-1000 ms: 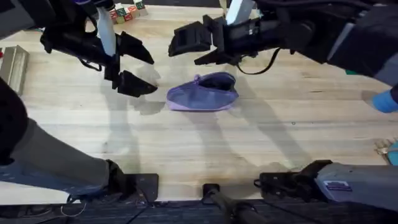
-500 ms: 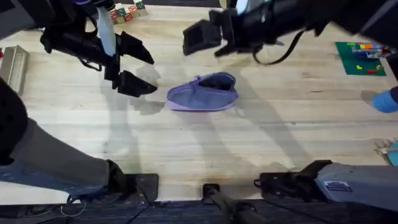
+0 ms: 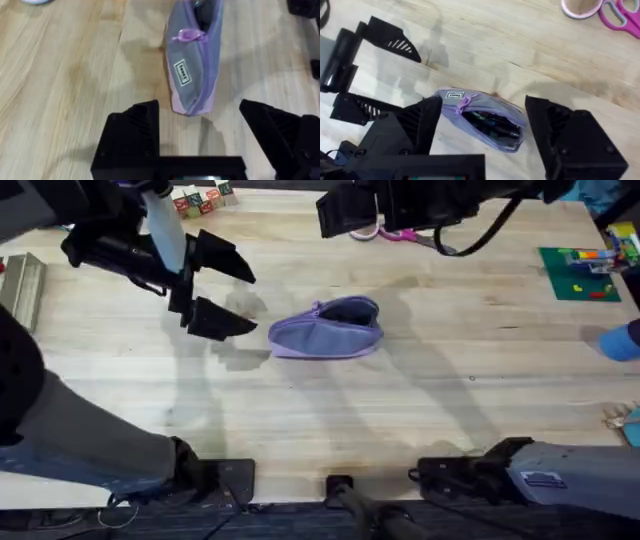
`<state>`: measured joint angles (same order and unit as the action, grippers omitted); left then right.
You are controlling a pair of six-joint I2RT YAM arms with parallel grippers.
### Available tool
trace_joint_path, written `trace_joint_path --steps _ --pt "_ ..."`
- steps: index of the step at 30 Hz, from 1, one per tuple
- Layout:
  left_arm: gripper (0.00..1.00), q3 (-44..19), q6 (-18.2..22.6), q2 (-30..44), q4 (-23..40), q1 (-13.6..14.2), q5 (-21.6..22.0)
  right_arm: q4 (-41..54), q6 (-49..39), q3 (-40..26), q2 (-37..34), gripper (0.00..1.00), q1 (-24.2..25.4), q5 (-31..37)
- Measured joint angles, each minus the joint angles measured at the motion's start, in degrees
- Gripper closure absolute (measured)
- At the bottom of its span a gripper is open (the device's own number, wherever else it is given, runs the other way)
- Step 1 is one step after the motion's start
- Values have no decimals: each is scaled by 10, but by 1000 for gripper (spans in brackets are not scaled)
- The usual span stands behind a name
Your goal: Unzip the bag, pick up the pens from the table one at a time and place them inside, then zip the bag closed.
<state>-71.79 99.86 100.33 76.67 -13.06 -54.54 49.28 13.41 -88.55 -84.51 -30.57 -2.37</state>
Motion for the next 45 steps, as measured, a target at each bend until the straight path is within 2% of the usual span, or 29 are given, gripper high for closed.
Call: trace_joint_path --steps 5,12,16,20,30,36,45 --pt "6 0 45 0 22 0 -10 0 0 0 0 6 0 7" --pt "6 3 65 0 12 1 -14 0 0 0 0 6 0 11" --pt "4 17 67 1 -14 11 -14 0 0 0 0 6 0 11" --pt "5 24 66 18 -28 33 -16 4 0 0 0 6 0 11" --pt "6 26 64 100 -40 80 -35 5 -2 0 0 6 0 11" --pt "6 28 62 133 -45 85 -60 5 -2 0 0 6 0 11" --pt "6 28 62 133 -45 85 -73 13 9 -2 -9 6 -4 -18"
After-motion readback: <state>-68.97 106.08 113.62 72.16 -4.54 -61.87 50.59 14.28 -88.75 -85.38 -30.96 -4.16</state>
